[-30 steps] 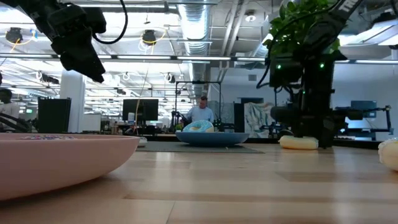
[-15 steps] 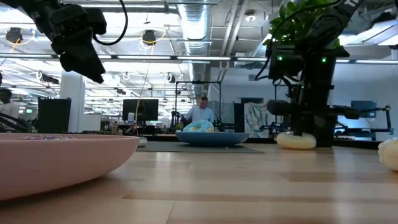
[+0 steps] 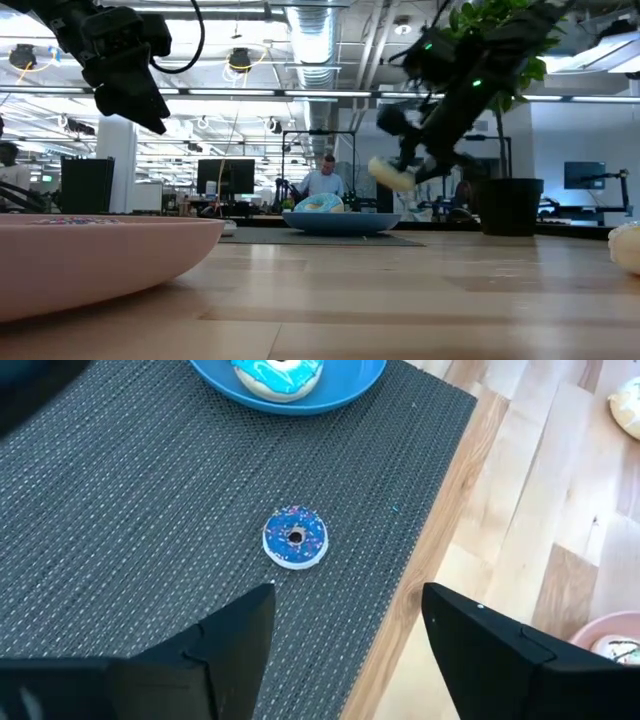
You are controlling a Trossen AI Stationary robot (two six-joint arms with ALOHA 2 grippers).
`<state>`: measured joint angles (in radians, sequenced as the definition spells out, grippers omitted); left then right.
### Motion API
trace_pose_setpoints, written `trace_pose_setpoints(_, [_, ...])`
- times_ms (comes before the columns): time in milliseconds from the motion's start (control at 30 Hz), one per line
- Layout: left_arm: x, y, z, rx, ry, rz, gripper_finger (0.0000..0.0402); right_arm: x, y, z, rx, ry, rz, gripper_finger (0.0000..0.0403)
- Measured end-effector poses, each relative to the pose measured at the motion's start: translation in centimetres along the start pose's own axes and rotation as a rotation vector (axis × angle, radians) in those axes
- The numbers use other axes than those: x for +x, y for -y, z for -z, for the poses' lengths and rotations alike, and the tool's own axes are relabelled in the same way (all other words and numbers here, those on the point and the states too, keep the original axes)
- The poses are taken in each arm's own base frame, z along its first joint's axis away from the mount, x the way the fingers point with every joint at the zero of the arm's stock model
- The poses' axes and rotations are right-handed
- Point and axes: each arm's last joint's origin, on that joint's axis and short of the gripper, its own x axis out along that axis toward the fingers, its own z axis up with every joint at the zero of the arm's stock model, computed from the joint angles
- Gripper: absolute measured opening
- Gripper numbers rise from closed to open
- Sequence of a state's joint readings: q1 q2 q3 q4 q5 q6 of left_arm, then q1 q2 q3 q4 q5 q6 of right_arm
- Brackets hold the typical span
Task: Pick & Place donuts
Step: Put the large green donut on the blue plate
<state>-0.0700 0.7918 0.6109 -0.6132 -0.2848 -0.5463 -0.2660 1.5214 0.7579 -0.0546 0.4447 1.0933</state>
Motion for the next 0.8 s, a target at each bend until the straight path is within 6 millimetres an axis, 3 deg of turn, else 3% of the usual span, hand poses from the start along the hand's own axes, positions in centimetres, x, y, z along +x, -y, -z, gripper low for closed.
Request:
trace_pose_setpoints(367, [0.0, 0.0, 0.0, -0.016, -0.005, -0.003, 0.0247, 5.8, -3.6, -1.2, -0.184, -0.152, 0.118, 0.0108])
trace_pose_setpoints(800, [0.0, -0.1, 0.1, -0.034, -0.003, -0.016, 0.0247, 6.3, -3.9, -1.2, -0.311, -0.232, 0.229, 0.015])
